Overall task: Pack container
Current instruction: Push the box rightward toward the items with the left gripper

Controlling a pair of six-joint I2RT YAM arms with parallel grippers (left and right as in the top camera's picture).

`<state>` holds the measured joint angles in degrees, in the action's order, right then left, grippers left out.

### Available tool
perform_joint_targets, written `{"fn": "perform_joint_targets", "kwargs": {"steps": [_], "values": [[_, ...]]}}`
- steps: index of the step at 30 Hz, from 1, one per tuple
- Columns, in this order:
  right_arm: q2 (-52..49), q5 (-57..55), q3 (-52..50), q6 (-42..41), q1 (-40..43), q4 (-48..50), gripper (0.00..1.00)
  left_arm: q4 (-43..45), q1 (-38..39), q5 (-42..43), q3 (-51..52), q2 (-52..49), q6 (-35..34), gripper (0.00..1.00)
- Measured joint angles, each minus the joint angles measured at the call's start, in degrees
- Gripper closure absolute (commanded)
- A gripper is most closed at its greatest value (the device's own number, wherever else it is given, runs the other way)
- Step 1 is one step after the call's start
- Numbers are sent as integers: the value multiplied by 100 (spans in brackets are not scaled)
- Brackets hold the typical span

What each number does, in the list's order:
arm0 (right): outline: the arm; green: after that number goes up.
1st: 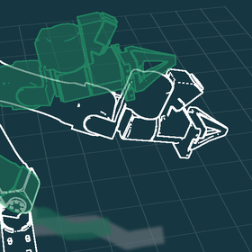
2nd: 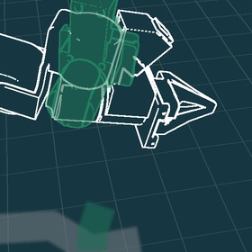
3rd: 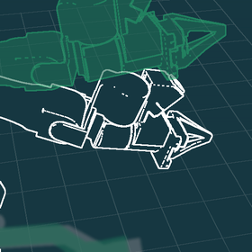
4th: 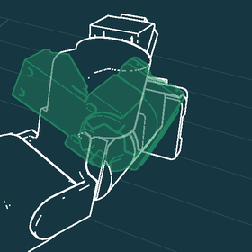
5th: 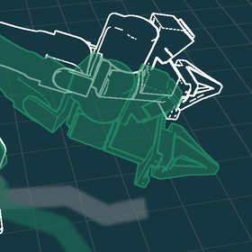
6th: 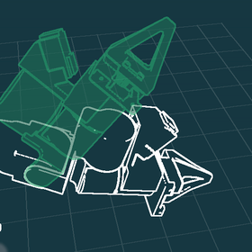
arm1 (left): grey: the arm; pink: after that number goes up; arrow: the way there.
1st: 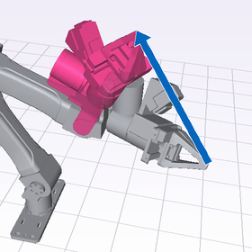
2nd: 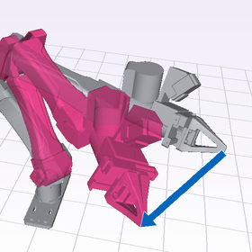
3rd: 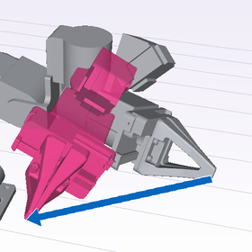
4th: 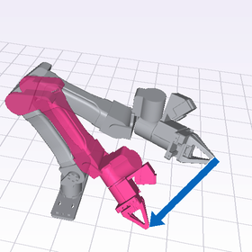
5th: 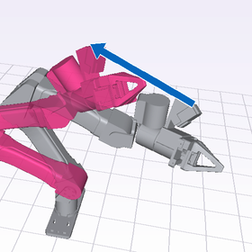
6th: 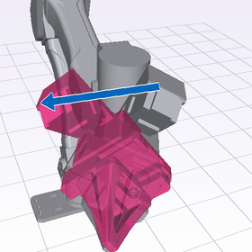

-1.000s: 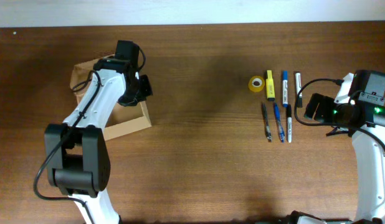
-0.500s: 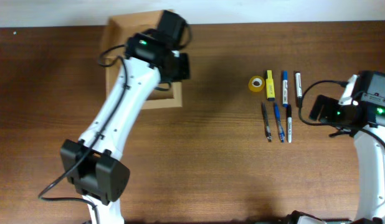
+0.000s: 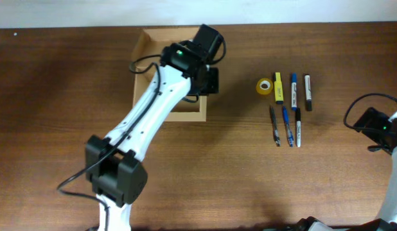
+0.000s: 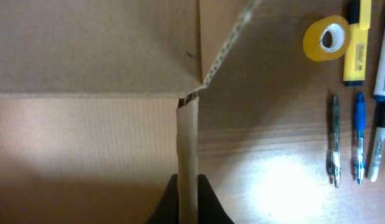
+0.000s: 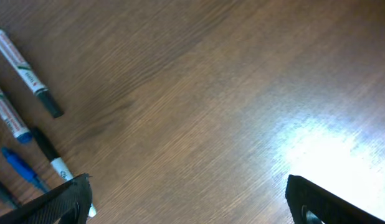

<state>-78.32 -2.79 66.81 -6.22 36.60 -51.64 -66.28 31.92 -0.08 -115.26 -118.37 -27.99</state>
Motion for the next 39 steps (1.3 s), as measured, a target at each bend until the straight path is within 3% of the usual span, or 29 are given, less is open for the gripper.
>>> {"fn": "perform_joint_targets", "kwargs": {"steps": [14,28,32,34,39], "values": [[0,2,2,-2,13,-22,1,763,577,70,0,-824,-94,98],[0,2,2,-2,13,-24,1,841,623,-387,-20,-1366,-483,98],[0,2,2,-4,13,-22,1,879,623,-490,-31,-1368,-459,78],[0,2,2,-4,11,-22,1,903,621,-498,-37,-1381,-457,51],[0,2,2,-4,11,-22,1,684,621,-533,-369,-1473,-391,37]]}}
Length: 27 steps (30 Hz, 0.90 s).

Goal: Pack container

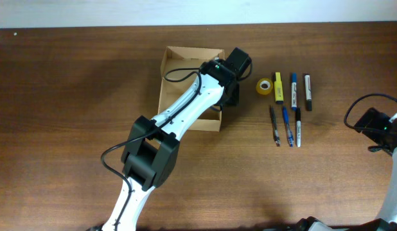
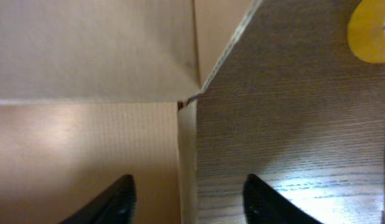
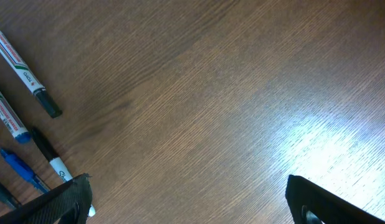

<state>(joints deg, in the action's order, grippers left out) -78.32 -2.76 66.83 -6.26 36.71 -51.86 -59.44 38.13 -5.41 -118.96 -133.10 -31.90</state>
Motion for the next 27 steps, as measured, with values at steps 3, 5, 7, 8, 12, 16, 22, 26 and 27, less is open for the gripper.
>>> {"fn": "perform_joint_targets", "kwargs": {"steps": [3,5,7,8,12,16,22,26,27], "values": [[0,0,0,0,2,0,1,-256,0,-2,-372,-4,0,36],[0,0,0,0,2,0,1,-439,0,-2,-704,-4,48,36],[0,0,0,0,2,0,1,-675,0,-4,-1075,-7,114,36],[0,0,0,2,2,0,1,-824,0,-4,-1303,-7,160,36],[0,186,0,-4,0,24,1,-1373,-9,-81,-2188,-7,356,33],[0,1176,4,0,0,313,1,-1910,-111,-328,-3191,-9,568,30],[0,2614,4,-17,-31,518,4,-2750,-909,-564,-4430,-9,756,30],[0,2944,4,-109,-426,522,7,-3171,-1827,-621,-4673,-9,800,29],[0,2931,4,-170,-619,525,8,-3261,-2039,-623,-4675,-9,813,28]]}}
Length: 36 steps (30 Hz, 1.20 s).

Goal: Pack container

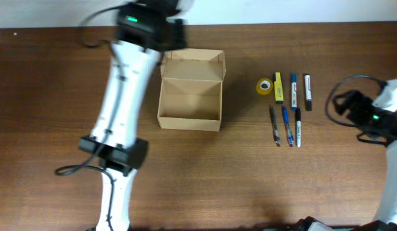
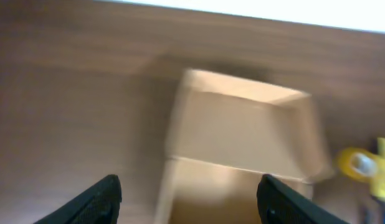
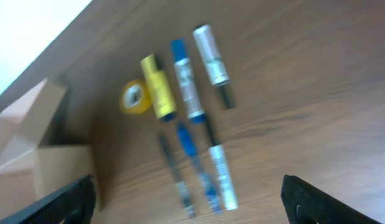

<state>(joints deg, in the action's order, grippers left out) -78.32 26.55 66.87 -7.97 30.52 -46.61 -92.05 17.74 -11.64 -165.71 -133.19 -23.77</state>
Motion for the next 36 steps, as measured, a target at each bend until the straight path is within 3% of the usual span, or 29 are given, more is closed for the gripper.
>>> {"fn": "perform_joint_targets", "kwargs": {"steps": [4,6,13,21,26,36], "values": [[-39,-317,63,-168,-1078,2,15,-310,-841,4,0,-11,48,6],[-184,-575,269,-262,-1679,-81,14,-413,-1152,2,0,-11,50,0],[-1687,-1558,1954,-411,-3202,-979,14,-442,-1919,7,0,-13,42,0],[-3753,-1958,3672,-431,-3464,-1637,20,-442,-2186,7,0,-13,44,0],[-4352,-1967,3847,-404,-3464,-1419,20,-442,-2179,22,0,-13,44,0],[-4457,-1965,3904,-37,-3547,-909,21,-442,-2179,22,0,-13,44,0]]}}
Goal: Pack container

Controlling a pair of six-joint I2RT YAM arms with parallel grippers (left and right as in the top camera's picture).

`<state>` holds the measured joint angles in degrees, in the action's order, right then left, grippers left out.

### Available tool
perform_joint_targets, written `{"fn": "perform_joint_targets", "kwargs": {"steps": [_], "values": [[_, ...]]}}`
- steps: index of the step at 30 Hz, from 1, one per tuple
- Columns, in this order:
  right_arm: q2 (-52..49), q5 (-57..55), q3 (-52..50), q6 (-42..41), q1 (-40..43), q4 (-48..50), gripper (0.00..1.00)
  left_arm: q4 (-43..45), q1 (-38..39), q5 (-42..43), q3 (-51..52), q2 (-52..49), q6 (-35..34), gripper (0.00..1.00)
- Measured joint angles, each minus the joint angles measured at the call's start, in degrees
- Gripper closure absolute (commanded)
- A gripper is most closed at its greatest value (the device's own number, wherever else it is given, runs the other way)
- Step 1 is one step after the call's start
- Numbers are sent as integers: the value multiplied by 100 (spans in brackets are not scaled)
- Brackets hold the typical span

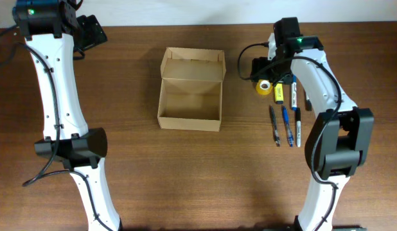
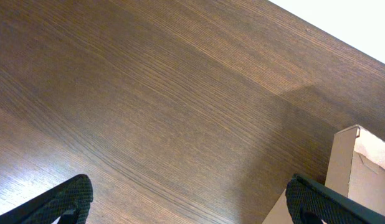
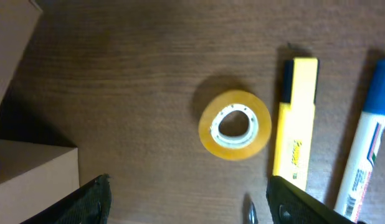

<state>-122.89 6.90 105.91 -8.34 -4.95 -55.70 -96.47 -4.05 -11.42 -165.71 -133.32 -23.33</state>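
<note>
An open cardboard box (image 1: 190, 90) stands in the middle of the table, its flap up at the back. To its right lie a yellow tape roll (image 1: 264, 86), a yellow highlighter (image 1: 278, 88), a blue marker (image 1: 293, 90) and three pens (image 1: 287, 126). My right gripper (image 1: 261, 69) hovers open just above the tape roll (image 3: 236, 125), which lies ahead of its spread fingers (image 3: 93, 199), with the highlighter (image 3: 295, 124) beside it. My left gripper (image 1: 96, 32) is open and empty at the far back left; its view catches the box corner (image 2: 361, 168).
A black marker (image 1: 308, 96) lies at the right end of the row, partly under my right arm. The box wall (image 3: 30, 171) is at the left edge of the right wrist view. Bare wood shows left of the box and along the front.
My right gripper has moved from the table's right edge to above the tape roll. My left gripper has moved from the box's back left to the far back left corner. The box has stayed put.
My left gripper was shut on the box's right wall. Then the box stood further right, nearer the pens, and the gripper was open around the wall. After that the left gripper was away behind the box, and now the right one hangs over the tape.
</note>
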Motion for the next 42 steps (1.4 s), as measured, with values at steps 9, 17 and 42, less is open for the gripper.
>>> {"fn": "perform_joint_targets", "kwargs": {"steps": [9,17,42], "values": [[-514,0,39,125,-184,170,21,0,0,0,0,0,0,0],[-852,0,39,149,-223,376,21,0,0,0,0,0,0,0],[-1051,-251,44,92,-223,57,21,0,0,0,0,0,0,0]]}}
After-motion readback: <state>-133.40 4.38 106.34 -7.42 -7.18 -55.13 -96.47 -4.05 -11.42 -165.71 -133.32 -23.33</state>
